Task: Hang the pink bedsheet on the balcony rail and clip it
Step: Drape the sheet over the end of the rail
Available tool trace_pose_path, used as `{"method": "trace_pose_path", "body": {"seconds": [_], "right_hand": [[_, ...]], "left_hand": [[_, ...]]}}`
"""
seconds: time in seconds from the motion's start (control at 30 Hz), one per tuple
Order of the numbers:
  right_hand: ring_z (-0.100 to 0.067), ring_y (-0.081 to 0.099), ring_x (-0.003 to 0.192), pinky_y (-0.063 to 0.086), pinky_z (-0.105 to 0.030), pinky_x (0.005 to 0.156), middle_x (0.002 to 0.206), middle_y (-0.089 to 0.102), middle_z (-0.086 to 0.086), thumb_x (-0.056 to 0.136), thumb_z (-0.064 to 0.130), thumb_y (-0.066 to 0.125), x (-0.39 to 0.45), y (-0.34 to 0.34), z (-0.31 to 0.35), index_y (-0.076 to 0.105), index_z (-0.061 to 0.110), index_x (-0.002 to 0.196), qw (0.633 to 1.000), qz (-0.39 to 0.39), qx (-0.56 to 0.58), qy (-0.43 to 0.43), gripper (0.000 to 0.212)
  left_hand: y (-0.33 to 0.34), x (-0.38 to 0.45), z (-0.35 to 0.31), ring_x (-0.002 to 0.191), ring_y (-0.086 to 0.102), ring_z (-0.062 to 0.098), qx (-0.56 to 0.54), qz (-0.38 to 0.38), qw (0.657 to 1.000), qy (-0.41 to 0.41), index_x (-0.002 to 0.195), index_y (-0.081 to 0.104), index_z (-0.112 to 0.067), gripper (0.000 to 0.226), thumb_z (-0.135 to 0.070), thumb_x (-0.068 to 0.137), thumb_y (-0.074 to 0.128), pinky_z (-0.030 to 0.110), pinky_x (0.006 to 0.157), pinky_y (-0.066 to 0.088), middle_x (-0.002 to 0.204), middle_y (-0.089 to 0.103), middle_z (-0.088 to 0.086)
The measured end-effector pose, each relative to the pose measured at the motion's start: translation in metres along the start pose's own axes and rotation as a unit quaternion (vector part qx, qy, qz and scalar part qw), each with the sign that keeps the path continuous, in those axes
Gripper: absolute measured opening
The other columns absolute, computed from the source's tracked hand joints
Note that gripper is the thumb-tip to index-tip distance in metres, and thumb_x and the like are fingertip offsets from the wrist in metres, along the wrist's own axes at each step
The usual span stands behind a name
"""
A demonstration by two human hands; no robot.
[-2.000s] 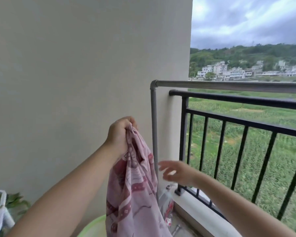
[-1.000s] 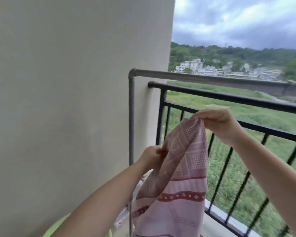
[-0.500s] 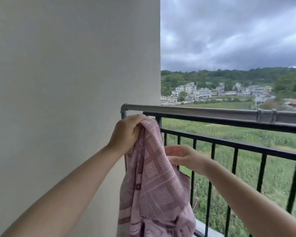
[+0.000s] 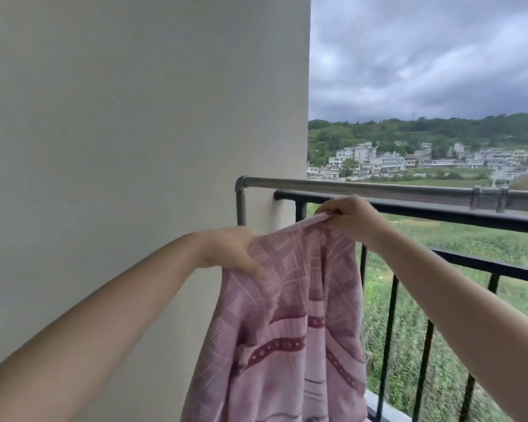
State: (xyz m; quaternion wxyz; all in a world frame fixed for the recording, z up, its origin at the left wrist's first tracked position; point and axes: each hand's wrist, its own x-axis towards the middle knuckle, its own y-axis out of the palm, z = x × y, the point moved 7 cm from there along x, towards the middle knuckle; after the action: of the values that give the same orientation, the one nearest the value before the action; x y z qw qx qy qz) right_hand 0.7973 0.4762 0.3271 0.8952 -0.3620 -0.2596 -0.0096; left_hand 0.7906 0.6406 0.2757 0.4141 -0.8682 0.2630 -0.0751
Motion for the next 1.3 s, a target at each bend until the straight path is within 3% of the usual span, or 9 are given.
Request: {"method": "trace_pose_path", "body": {"seconds": [0.13, 0.27, 0.37, 0.53, 0.67, 0.8, 1.0, 1.17, 1.3], "right_hand": [[-0.009, 0.049, 0.060, 0.039, -0.007, 0.045, 0.081, 0.060, -0.003, 0.078, -0.006, 0.051, -0.006, -0.026, 0.014, 0.069, 0.009, 0.098, 0.992, -0.038, -0.101, -0.059, 0.031], [-0.010, 0.048, 0.059, 0.041, -0.012, 0.044, 0.071, 0.057, 0.002, 0.079, -0.001, 0.056, -0.013, -0.064, -0.007, 0.066, 0.015, 0.087, 0.988, -0.048, -0.144, -0.010, 0.021], [-0.009, 0.048, 0.066, 0.041, -0.017, 0.055, 0.071, 0.051, 0.008, 0.079, 0.002, 0.058, -0.024, -0.072, -0.009, 0.057, 0.019, 0.080, 0.984, 0.025, -0.178, 0.003, 0.017], [-0.006, 0.052, 0.067, 0.044, -0.014, 0.068, 0.075, 0.060, 0.004, 0.084, 0.014, 0.059, -0.032, -0.066, -0.001, 0.067, 0.010, 0.092, 0.960, 0.040, -0.274, -0.038, 0.012], [-0.024, 0.054, 0.094, 0.027, -0.028, 0.079, 0.092, 0.062, -0.007, 0.084, 0.014, 0.057, -0.033, -0.082, -0.006, 0.071, 0.010, 0.093, 0.915, -0.170, -0.359, -0.073, 0.017], [-0.027, 0.059, 0.084, 0.017, -0.027, 0.070, 0.086, 0.069, -0.012, 0.083, 0.012, 0.057, -0.031, -0.101, 0.007, 0.071, 0.006, 0.085, 0.888, -0.331, -0.310, -0.076, 0.015], [-0.025, 0.061, 0.074, 0.045, -0.028, 0.062, 0.097, 0.070, -0.015, 0.083, 0.007, 0.048, -0.002, -0.114, 0.013, 0.067, 0.006, 0.103, 0.919, -0.362, -0.153, -0.003, 0.027], [-0.024, 0.062, 0.067, 0.051, -0.036, 0.059, 0.089, 0.066, -0.020, 0.084, -0.001, 0.042, 0.021, -0.096, -0.007, 0.062, -0.002, 0.094, 0.929, -0.364, -0.048, 0.046, 0.022], [-0.020, 0.046, 0.068, 0.028, -0.021, 0.044, 0.084, 0.058, -0.016, 0.090, 0.004, 0.042, 0.034, -0.085, -0.006, 0.054, -0.004, 0.104, 0.906, -0.402, -0.121, 0.053, 0.020]], "left_hand": [[0.045, 0.009, 0.030, 0.067, 0.065, 0.011, -0.131, 0.110, 0.983, -0.061, 0.085, 0.060, -0.018, 0.029, -0.004, 0.059, 0.062, 0.023, 0.064, 0.056, 0.074, 0.069, -0.004], [0.057, 0.007, 0.048, 0.031, 0.040, -0.001, -0.164, 0.153, 0.971, -0.079, 0.075, 0.057, -0.017, 0.020, -0.002, 0.062, 0.057, 0.010, 0.031, 0.032, 0.048, 0.056, -0.008], [0.021, 0.019, 0.044, 0.040, 0.050, 0.000, -0.146, -0.022, 0.989, -0.005, 0.070, 0.053, -0.013, 0.017, 0.000, 0.069, 0.064, 0.013, 0.041, 0.041, 0.059, 0.052, -0.002], [-0.033, 0.017, 0.011, 0.052, 0.057, -0.003, -0.107, -0.308, 0.938, 0.123, 0.070, 0.060, -0.013, 0.023, 0.004, 0.084, 0.055, 0.003, 0.050, 0.042, 0.065, 0.058, 0.000], [-0.062, -0.004, -0.020, 0.075, 0.064, 0.026, 0.155, -0.519, 0.826, 0.155, 0.088, 0.069, -0.002, 0.013, -0.006, 0.085, 0.056, 0.025, 0.065, 0.043, 0.083, 0.070, 0.013], [-0.059, 0.020, -0.012, 0.083, 0.060, 0.034, 0.257, -0.489, 0.833, 0.022, 0.089, 0.060, -0.003, 0.017, -0.002, 0.087, 0.043, 0.033, 0.063, 0.040, 0.093, 0.066, 0.018], [-0.040, 0.052, 0.057, 0.095, 0.058, 0.035, 0.037, -0.429, 0.897, -0.098, 0.092, 0.061, 0.000, 0.021, -0.010, 0.088, 0.042, 0.032, 0.072, 0.041, 0.104, 0.064, 0.021], [-0.085, 0.048, 0.070, 0.096, 0.055, 0.037, -0.004, -0.536, 0.843, -0.045, 0.095, 0.052, 0.003, 0.017, -0.008, 0.089, 0.041, 0.034, 0.072, 0.038, 0.102, 0.059, 0.026], [-0.139, 0.064, 0.063, 0.125, 0.033, 0.036, 0.140, -0.541, 0.829, 0.034, 0.122, 0.039, 0.008, 0.039, -0.002, 0.084, 0.048, 0.037, 0.106, 0.031, 0.135, 0.035, 0.026]]}}
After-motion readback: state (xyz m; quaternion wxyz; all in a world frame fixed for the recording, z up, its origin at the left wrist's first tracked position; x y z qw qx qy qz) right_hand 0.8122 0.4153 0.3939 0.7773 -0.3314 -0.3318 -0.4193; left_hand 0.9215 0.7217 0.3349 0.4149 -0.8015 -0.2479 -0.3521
